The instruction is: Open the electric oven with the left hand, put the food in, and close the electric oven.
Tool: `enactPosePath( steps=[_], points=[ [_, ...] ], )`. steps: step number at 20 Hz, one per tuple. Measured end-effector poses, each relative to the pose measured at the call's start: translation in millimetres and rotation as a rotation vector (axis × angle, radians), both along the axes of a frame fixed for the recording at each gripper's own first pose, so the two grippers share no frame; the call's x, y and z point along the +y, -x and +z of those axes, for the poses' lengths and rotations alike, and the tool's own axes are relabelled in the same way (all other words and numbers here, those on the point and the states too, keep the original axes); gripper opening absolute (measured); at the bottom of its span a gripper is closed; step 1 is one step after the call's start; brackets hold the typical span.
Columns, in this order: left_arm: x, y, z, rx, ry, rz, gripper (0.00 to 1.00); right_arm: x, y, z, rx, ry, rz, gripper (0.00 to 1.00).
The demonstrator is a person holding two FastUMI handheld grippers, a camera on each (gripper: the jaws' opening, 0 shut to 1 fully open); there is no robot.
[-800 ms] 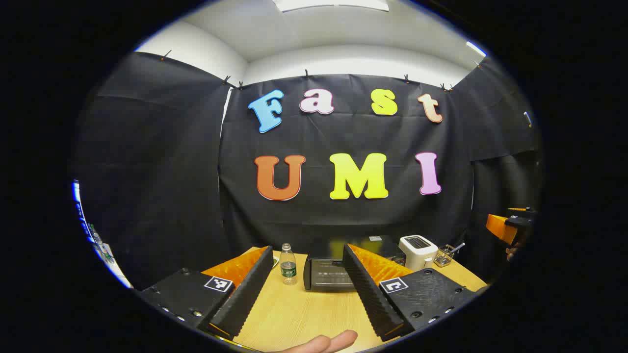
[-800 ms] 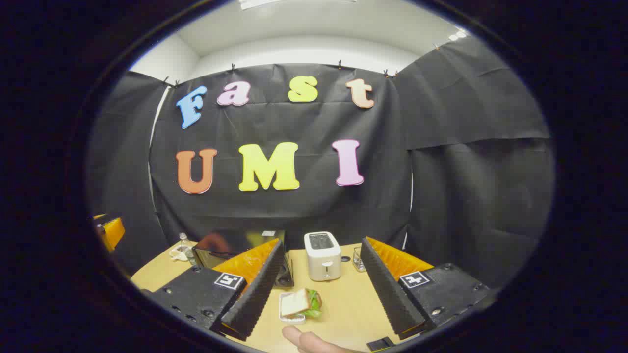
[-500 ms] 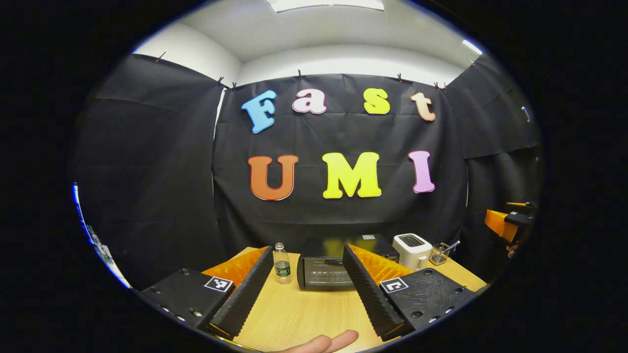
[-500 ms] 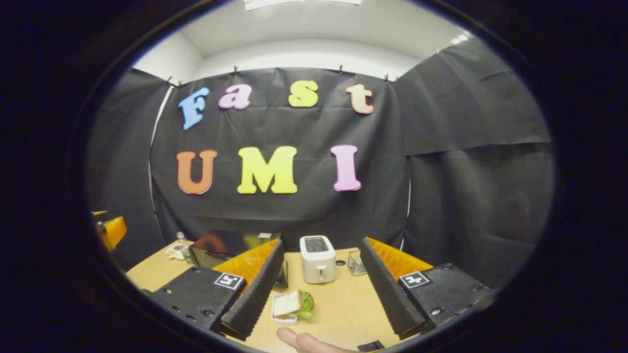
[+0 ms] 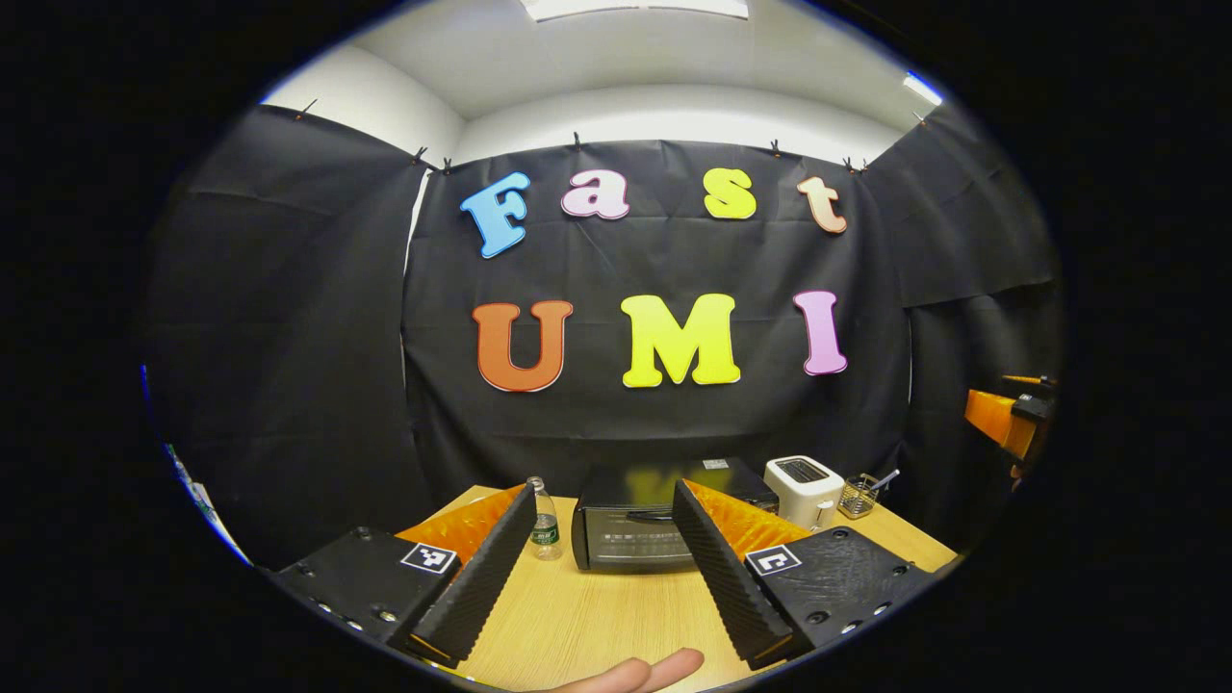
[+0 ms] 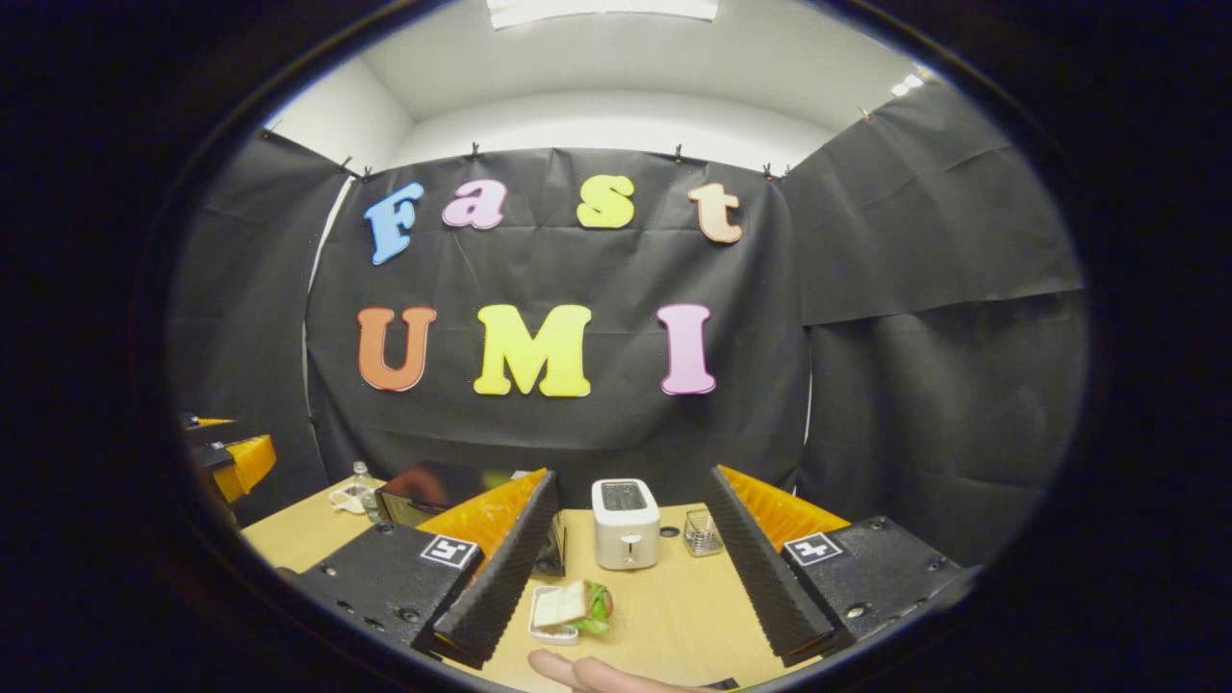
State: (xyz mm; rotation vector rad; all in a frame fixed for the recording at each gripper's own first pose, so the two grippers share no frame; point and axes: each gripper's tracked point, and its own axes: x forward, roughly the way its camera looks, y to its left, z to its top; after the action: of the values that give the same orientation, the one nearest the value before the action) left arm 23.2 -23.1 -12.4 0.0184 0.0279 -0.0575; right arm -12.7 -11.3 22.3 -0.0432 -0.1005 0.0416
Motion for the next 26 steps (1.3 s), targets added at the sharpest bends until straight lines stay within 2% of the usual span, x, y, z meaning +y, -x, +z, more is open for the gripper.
enactPosePath(
  steps=[1, 2, 6, 7, 10, 11, 18, 19, 20, 26],
  points=[
    [-4, -6, -3, 0.005, -0.004, -0.004, 0.93, -1, 0, 2, -0.007, -0.007, 0.003, 1.00],
    [-9, -14, -6, 0.012, -0.014, -0.012, 0.93, -2, -1, 2, -0.008, -0.015, 0.006, 0.90],
    [-26, -53, -26, 0.066, -0.045, -0.029, 0.94, -6, -8, 8, -0.028, -0.030, 0.020, 0.90],
    [-33, -63, -33, 0.088, -0.042, -0.037, 0.94, -8, -9, 11, -0.035, -0.028, 0.024, 1.00],
    [-46, -98, -53, 0.146, -0.034, -0.051, 0.94, -12, -11, 22, -0.064, -0.028, 0.034, 1.00],
    [-50, -110, -63, 0.172, -0.031, -0.053, 0.94, -16, -12, 24, -0.069, -0.029, 0.028, 0.90],
    [-85, -184, -118, 0.292, -0.064, -0.085, 0.95, -27, -17, 32, -0.070, -0.029, 0.046, 0.90],
    [-86, -191, -124, 0.303, -0.072, -0.081, 0.88, -30, -17, 33, -0.071, -0.029, 0.044, 0.90],
    [-88, -198, -130, 0.315, -0.073, -0.078, 0.97, -32, -18, 33, -0.071, -0.031, 0.045, 0.90],
    [-105, -222, -161, 0.414, 0.008, -0.112, 0.97, -37, -18, 31, -0.082, -0.025, 0.062, 0.90]
  ],
)
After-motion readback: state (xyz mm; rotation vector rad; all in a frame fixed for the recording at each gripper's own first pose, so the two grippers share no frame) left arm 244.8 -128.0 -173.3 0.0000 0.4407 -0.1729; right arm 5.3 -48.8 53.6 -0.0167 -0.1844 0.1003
